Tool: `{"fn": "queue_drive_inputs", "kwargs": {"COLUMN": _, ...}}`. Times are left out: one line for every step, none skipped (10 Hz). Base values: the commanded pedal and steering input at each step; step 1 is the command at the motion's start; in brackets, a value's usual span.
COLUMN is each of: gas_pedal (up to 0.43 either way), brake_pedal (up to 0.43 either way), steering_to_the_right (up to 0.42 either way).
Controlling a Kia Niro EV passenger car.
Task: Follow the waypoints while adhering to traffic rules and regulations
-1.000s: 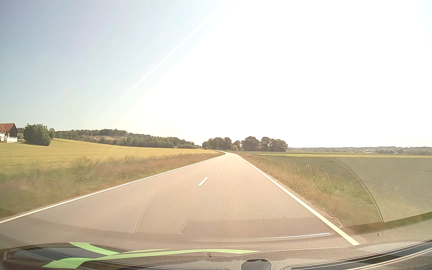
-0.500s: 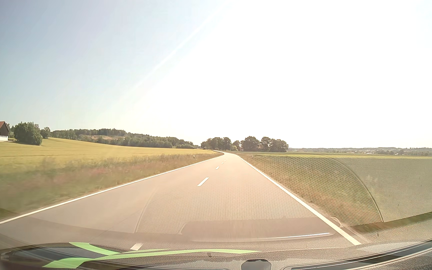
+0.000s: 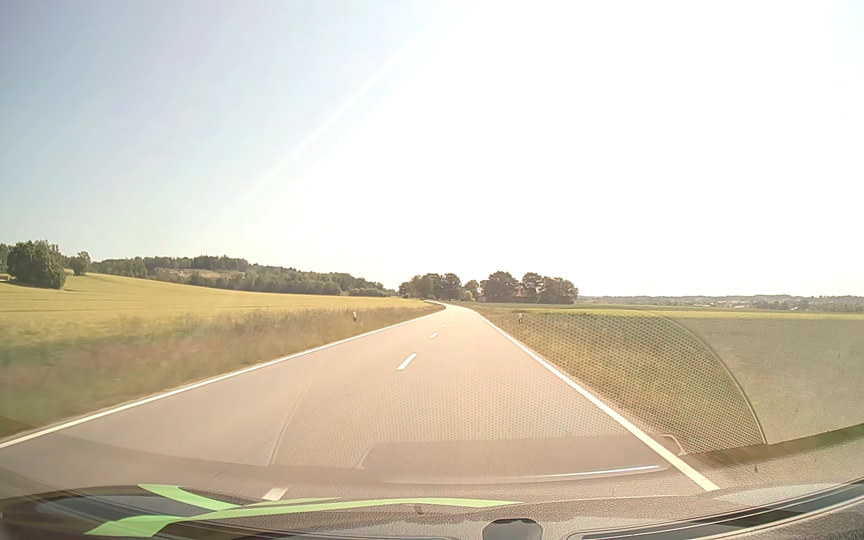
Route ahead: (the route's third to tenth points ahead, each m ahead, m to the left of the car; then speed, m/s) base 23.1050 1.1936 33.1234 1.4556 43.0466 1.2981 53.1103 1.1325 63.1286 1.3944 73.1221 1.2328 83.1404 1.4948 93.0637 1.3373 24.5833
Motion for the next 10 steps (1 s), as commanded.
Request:
{"fn": "queue_drive_inputs", "kwargs": {"gas_pedal": 0.287, "brake_pedal": 0.0, "steering_to_the_right": 0.0}}
{"fn": "queue_drive_inputs", "kwargs": {"gas_pedal": 0.268, "brake_pedal": 0.0, "steering_to_the_right": 0.0}}
{"fn": "queue_drive_inputs", "kwargs": {"gas_pedal": 0.248, "brake_pedal": 0.0, "steering_to_the_right": 0.0}}
{"fn": "queue_drive_inputs", "kwargs": {"gas_pedal": 0.248, "brake_pedal": 0.0, "steering_to_the_right": 0.0}}
{"fn": "queue_drive_inputs", "kwargs": {"gas_pedal": 0.248, "brake_pedal": 0.0, "steering_to_the_right": 0.0}}
{"fn": "queue_drive_inputs", "kwargs": {"gas_pedal": 0.26, "brake_pedal": 0.0, "steering_to_the_right": 0.0}}
{"fn": "queue_drive_inputs", "kwargs": {"gas_pedal": 0.268, "brake_pedal": 0.0, "steering_to_the_right": -0.001}}
{"fn": "queue_drive_inputs", "kwargs": {"gas_pedal": 0.28, "brake_pedal": 0.0, "steering_to_the_right": 0.0}}
{"fn": "queue_drive_inputs", "kwargs": {"gas_pedal": 0.28, "brake_pedal": 0.0, "steering_to_the_right": 0.0}}
{"fn": "queue_drive_inputs", "kwargs": {"gas_pedal": 0.28, "brake_pedal": 0.0, "steering_to_the_right": -0.001}}
